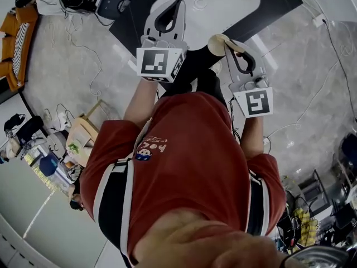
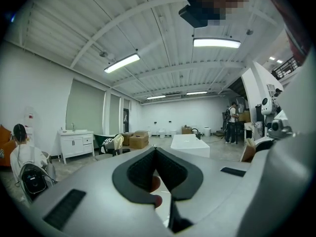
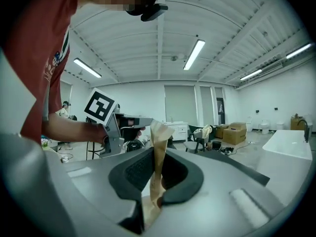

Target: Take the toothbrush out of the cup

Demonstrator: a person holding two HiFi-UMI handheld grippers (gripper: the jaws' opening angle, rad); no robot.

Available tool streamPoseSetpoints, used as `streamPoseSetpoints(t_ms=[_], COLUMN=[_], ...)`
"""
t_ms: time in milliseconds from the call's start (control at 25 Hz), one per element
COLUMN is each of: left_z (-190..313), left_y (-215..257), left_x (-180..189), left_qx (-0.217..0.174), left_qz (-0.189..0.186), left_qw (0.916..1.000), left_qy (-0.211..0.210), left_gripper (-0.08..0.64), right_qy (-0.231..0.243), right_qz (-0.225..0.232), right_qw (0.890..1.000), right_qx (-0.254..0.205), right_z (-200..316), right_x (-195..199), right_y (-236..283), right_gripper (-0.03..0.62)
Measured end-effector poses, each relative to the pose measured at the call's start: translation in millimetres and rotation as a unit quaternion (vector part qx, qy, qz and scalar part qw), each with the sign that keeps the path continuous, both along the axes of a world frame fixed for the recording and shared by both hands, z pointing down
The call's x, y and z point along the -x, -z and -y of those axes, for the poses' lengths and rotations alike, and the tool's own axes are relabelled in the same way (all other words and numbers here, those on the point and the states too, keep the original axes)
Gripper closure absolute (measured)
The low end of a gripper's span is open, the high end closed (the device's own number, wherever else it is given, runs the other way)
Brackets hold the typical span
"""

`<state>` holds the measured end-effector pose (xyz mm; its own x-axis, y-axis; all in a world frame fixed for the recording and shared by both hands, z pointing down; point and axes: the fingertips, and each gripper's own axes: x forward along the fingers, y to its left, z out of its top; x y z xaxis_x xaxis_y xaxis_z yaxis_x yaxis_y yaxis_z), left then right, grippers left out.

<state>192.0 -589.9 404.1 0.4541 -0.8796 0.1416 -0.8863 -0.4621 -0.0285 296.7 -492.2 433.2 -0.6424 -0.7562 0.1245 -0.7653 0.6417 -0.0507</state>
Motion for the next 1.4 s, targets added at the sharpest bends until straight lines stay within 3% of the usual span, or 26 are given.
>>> streamPoseSetpoints(t_ms=[360,600,920,1240,1400], left_z=[2,-6,-6,15,30], left_y=[20,27,32,18,6], left_x=[-7,11,48,87,116], left_qx=[-0.019,-0.024,-0.031,-0.024,-0.026], left_qz=[0.014,0.027,0.031,0.007,0.008], left_qw=[0.9992,0.9977,0.9947,0.9953,0.9954], left_qy=[0.031,0.057,0.093,0.094,0.092], left_gripper=[0.555,0.555,0.555,0.555,0.555], right_qy=[0.027,0.025,-0.03,-0.085,-0.134], right_qz=[0.044,0.073,0.079,0.05,0.043], right_qw=[0.997,0.993,0.993,0.992,0.988], right_qx=[-0.055,-0.088,-0.086,-0.079,-0.07], right_z=[19,34,55,75,86], right_x=[-16,-9,5,36,59], right_y=[51,66,66,66,61], right_gripper=[0.558,0.558,0.558,0.558,0.558])
